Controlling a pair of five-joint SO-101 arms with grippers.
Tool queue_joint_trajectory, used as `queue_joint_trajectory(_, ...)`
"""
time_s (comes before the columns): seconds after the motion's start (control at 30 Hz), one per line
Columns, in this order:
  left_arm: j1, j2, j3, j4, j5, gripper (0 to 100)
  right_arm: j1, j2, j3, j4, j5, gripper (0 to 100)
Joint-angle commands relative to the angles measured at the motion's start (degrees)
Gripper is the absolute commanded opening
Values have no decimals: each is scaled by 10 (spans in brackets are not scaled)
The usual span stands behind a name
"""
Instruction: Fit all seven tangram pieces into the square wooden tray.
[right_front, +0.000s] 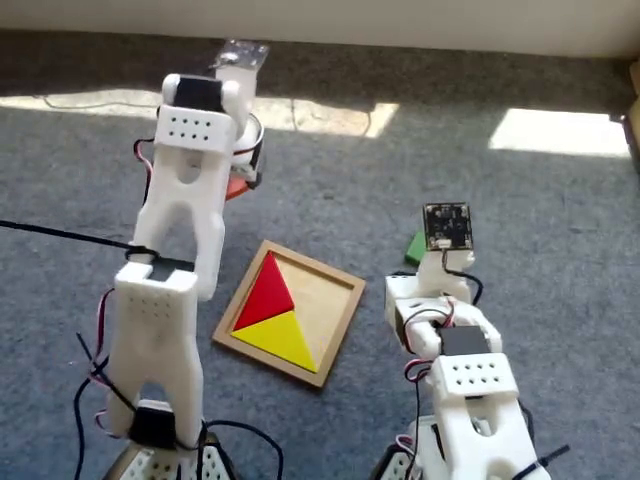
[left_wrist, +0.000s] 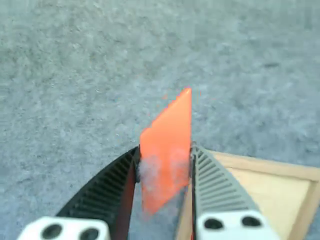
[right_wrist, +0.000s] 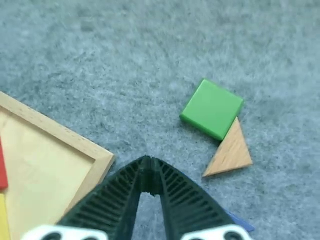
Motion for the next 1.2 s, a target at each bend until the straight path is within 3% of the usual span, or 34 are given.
queue_joint_trajectory(0.0,56,-170,117,4,-7,5,27,-18,-7,-12,-4,5)
queue_joint_trajectory(0.27,101,-276,275,-12,7,5,50,-18,-7,-13,-9,5)
queue_joint_trajectory(0.6,102,-286,335,-34,336,5,50,-18,-8,-13,-9,5)
queue_joint_trajectory(0.73,126,-284,356,-35,421,5,50,-18,-8,-13,-9,5)
queue_joint_trajectory(0.9,175,-284,411,-38,606,5,50,-18,-8,-13,-9,5)
queue_joint_trajectory(1.03,216,-284,467,-93,716,5,50,-18,-8,-13,-9,5)
queue_joint_trajectory(1.17,248,-284,534,-167,771,5,50,-18,-8,-13,-9,5)
